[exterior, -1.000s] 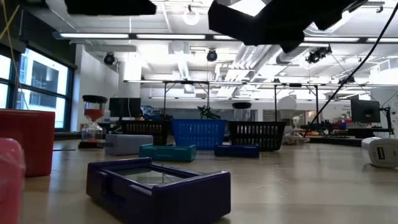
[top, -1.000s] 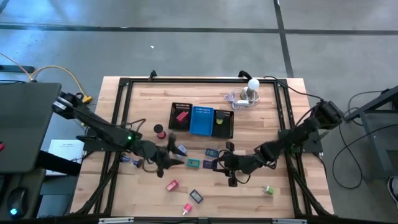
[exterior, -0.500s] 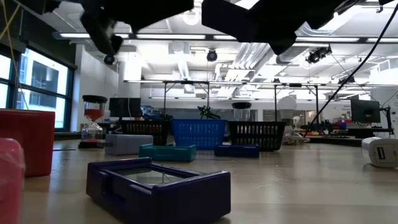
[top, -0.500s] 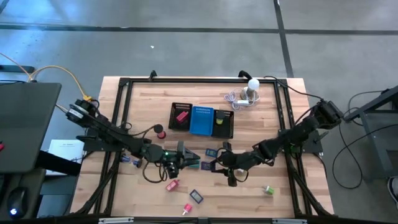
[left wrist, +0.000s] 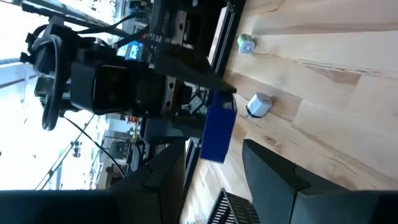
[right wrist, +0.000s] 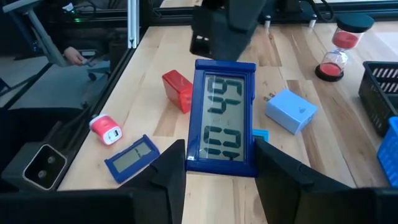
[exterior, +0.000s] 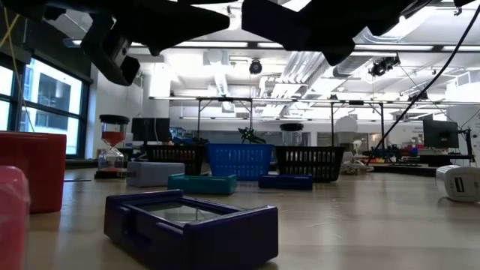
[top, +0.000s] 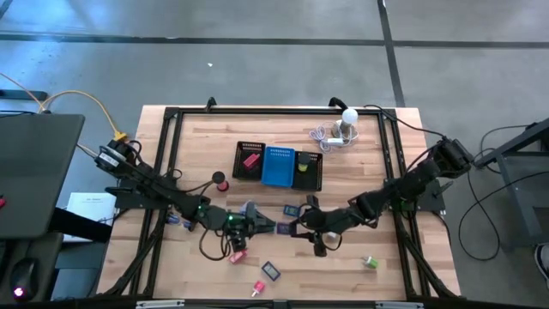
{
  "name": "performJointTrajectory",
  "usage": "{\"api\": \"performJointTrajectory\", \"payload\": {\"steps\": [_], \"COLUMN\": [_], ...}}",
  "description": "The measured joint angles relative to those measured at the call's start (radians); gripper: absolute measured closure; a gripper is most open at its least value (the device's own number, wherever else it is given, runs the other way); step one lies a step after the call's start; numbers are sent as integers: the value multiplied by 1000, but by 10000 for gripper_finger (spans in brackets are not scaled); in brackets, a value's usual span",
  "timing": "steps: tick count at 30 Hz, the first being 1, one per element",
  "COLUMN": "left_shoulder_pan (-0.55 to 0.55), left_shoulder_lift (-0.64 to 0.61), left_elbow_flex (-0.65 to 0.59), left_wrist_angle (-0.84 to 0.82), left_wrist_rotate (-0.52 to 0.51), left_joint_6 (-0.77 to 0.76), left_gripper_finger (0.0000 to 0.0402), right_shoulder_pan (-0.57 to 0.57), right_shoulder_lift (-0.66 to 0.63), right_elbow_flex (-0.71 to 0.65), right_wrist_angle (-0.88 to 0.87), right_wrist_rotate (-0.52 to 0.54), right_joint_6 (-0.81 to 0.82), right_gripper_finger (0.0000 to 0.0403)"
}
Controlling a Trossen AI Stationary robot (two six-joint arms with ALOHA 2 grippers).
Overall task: Pick & Place Office items
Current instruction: Put the top purple digital clock into the blue bin
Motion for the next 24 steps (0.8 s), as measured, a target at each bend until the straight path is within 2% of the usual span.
{"api": "performJointTrajectory", "payload": {"steps": [5, 11, 19, 24], "left_shoulder_pan": [17, 37, 55, 75], "left_shoulder_lift": [0, 0, 9, 9], "left_elbow_flex": [0, 0, 0, 0], "left_wrist_angle": [0, 0, 4, 8], "left_wrist_rotate": [1, 73, 75, 94], "left_joint_6": [0, -4, -9, -88], "left_gripper_finger": [248, 248, 248, 248], "right_shoulder_pan": [-14, -30, -61, -79], "right_shoulder_lift": [0, 0, 0, 0], "right_elbow_flex": [0, 0, 0, 0], "right_wrist_angle": [1, 3, 38, 38], "right_wrist_rotate": [-22, -30, -84, -106], "right_joint_6": [2, 6, -1, -4], "right_gripper_finger": [263, 263, 263, 263]}}
